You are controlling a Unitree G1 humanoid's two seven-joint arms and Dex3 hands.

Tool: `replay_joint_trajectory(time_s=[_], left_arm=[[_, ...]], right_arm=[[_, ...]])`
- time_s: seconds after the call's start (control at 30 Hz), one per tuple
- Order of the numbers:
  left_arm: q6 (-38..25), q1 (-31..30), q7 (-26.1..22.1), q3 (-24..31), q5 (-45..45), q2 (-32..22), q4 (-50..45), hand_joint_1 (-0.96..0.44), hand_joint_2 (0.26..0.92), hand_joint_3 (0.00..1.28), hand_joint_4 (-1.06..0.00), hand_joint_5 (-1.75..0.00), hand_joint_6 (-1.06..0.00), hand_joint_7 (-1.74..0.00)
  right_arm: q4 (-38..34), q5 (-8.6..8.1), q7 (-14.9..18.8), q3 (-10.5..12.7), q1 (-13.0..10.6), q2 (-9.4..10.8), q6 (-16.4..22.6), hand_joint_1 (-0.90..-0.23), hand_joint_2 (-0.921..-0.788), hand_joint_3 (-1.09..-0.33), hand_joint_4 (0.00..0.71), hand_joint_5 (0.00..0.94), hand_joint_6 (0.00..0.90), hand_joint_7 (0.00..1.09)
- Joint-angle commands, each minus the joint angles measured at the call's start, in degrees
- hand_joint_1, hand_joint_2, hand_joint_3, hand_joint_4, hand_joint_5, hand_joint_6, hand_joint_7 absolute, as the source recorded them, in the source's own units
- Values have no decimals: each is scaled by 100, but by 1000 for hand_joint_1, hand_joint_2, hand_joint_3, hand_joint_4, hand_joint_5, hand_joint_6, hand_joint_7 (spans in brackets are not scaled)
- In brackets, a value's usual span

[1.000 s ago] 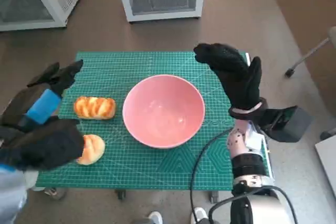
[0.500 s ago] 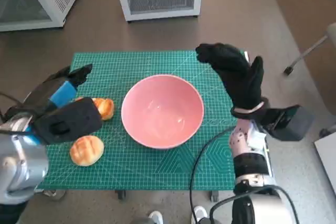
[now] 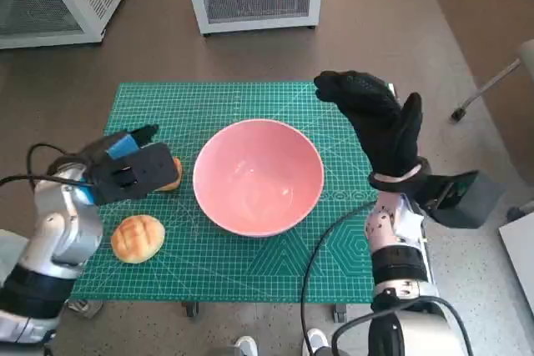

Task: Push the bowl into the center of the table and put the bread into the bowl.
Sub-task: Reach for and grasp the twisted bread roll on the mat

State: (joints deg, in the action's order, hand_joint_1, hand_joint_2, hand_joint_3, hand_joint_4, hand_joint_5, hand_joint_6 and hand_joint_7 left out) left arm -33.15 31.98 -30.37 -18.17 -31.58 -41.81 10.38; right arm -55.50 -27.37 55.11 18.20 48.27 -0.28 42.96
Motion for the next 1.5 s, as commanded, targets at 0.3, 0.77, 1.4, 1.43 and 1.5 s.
replay_joint_trajectory(time_s=[0.3,0.77,1.4,1.43,1.5], left_arm=[[56,430,-166,-221,-179,176,724,45,788,24,-104,-6,-251,-17],[602,653,299,-375,-342,409,1780,31,814,37,-222,-39,-371,-62],[1669,672,1585,-398,-577,486,2831,25,916,128,-607,-1225,-574,-1079],[1692,678,1605,-390,-577,484,2860,20,917,128,-603,-1242,-578,-1098],[1721,689,1626,-377,-578,479,2893,9,919,127,-587,-1288,-594,-1140]], right_arm=[[79,-33,-24,29,-170,-43,-115,-621,-921,-610,241,0,367,1],[200,-12,-44,-1,-246,-23,-77,-627,-921,-613,241,0,365,0],[503,-50,-69,-40,-367,-19,-233,-617,-921,-618,241,0,364,0],[521,-52,-74,-46,-374,-15,-236,-617,-921,-618,240,0,364,0],[541,-55,-83,-58,-381,-9,-240,-616,-921,-619,240,0,363,0]])
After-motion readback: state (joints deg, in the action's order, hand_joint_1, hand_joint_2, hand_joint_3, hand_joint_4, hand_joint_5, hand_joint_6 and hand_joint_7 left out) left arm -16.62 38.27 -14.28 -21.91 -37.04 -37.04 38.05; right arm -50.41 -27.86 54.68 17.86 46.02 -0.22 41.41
